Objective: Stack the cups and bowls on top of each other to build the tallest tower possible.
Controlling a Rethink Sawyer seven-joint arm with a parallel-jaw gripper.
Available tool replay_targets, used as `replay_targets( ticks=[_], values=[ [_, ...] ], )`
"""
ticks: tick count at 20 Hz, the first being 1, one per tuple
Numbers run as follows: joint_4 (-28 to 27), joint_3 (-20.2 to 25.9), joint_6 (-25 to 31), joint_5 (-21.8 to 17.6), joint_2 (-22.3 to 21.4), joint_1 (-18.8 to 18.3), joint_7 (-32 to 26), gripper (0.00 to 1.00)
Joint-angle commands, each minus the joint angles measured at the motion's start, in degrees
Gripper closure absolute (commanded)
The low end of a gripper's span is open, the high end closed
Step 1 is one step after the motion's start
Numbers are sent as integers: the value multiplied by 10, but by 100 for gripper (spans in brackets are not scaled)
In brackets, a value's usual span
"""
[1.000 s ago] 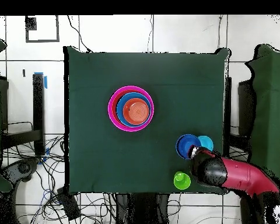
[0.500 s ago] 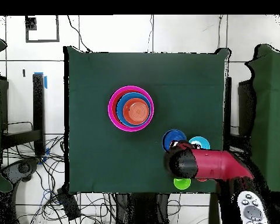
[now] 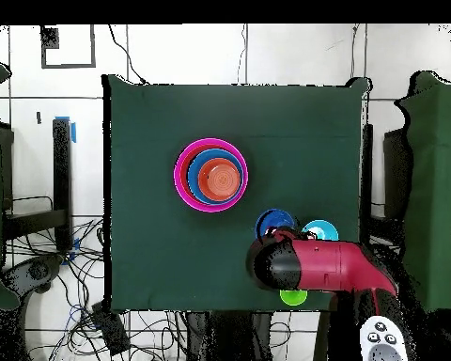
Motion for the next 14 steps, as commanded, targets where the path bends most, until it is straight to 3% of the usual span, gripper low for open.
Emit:
replay_targets(
  ticks=[1, 5, 14],
  values=[
    [42, -13, 1, 12, 9, 13, 73, 100],
    [55, -42, -50, -3, 27, 39, 110, 100],
    [29, -167, -99, -10, 76, 165, 195, 100]
  ],
)
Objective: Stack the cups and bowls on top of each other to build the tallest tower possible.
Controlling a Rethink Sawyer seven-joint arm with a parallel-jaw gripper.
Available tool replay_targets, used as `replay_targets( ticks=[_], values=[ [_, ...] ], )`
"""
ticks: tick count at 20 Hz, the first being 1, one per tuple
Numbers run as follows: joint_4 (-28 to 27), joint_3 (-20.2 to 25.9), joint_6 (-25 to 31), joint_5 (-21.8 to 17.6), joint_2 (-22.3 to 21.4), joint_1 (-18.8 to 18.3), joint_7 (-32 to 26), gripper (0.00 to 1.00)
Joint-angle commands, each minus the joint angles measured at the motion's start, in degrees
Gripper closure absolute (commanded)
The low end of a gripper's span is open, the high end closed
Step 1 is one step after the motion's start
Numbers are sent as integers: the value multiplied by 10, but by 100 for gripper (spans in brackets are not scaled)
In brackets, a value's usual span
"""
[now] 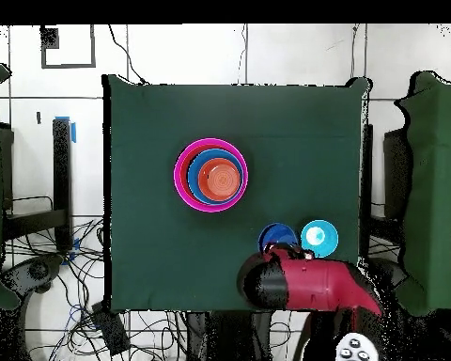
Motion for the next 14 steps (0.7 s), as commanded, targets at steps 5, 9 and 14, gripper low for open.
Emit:
replay_targets(
  ticks=[5, 9, 14],
  values=[
    [23, -86, -85, 9, 73, 98, 179, 100],
    [40, -104, -118, 10, 81, 110, 201, 100],
    [68, -132, -152, 18, 88, 132, 230, 100]
  ],
)
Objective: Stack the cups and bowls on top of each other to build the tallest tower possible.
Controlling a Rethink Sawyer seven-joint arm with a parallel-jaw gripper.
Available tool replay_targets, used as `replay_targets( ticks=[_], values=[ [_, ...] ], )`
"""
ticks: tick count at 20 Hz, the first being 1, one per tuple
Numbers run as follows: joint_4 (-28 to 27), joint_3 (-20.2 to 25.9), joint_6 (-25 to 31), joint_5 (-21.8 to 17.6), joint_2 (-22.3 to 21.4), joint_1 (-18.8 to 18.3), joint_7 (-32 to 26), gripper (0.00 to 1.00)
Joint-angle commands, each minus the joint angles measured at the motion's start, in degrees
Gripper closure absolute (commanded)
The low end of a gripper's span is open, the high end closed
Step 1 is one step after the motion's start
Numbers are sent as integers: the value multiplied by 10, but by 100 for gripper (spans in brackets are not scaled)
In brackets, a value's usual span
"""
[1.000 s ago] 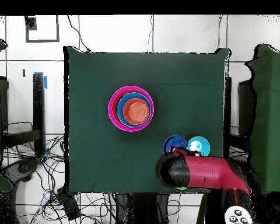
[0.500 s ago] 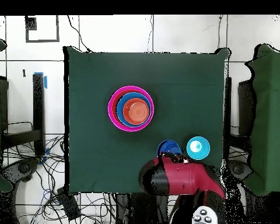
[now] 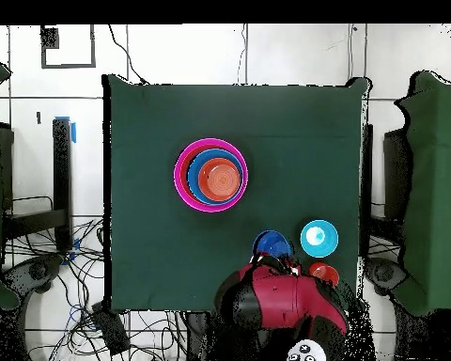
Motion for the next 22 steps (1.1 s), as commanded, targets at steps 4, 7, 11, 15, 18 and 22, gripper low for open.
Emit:
replay_targets(
  ticks=[4, 7, 11, 15, 18, 22],
  values=[
    [86, -6, -111, 8, 35, -2, 110, 100],
    [99, 4, -138, -6, 30, -23, 93, 100],
    [79, 9, -98, -4, 10, -36, 62, 100],
    [8, 49, 29, 29, -19, -70, -3, 100],
    [-24, 96, 86, 41, -29, -113, -43, 100],
    [-40, 174, 131, 44, -36, -188, -97, 100]
  ],
)
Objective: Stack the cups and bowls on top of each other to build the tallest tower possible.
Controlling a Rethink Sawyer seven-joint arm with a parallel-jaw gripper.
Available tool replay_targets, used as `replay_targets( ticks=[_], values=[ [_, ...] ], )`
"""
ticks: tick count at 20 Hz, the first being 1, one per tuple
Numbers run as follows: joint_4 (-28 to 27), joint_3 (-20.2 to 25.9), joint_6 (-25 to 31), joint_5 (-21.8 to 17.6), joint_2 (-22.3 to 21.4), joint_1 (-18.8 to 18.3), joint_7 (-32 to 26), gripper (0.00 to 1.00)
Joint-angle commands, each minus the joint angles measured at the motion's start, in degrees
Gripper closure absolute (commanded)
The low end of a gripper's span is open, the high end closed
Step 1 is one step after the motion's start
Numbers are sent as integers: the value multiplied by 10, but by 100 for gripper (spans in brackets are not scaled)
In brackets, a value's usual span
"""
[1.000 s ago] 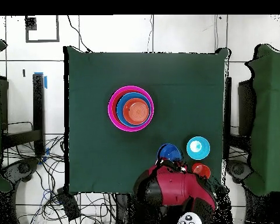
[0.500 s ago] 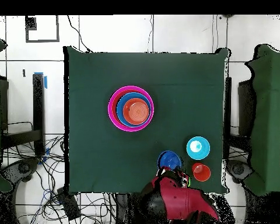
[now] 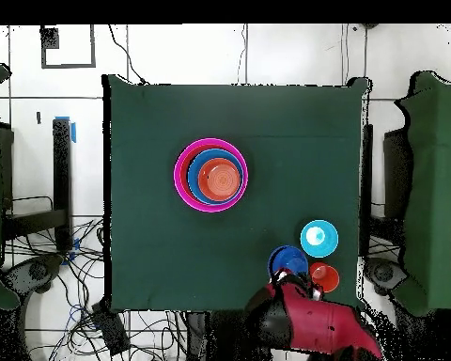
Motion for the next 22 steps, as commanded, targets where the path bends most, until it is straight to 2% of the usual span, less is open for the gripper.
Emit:
replay_targets(
  ticks=[1, 4, 8, 11, 16, 18, 22],
  values=[
    [-78, 176, 139, 39, -5, -104, -115, 100],
    [-83, 178, 141, 25, -1, -107, -92, 100],
    [-88, 151, 136, 4, 1, -83, -38, 100],
    [-85, 137, 133, -4, -2, -71, -21, 100],
    [-76, 90, 132, -18, -15, -24, 16, 100],
    [-75, 57, 141, -21, -24, 11, 40, 100],
    [-73, 31, 144, -12, -24, 39, 49, 100]
  ],
)
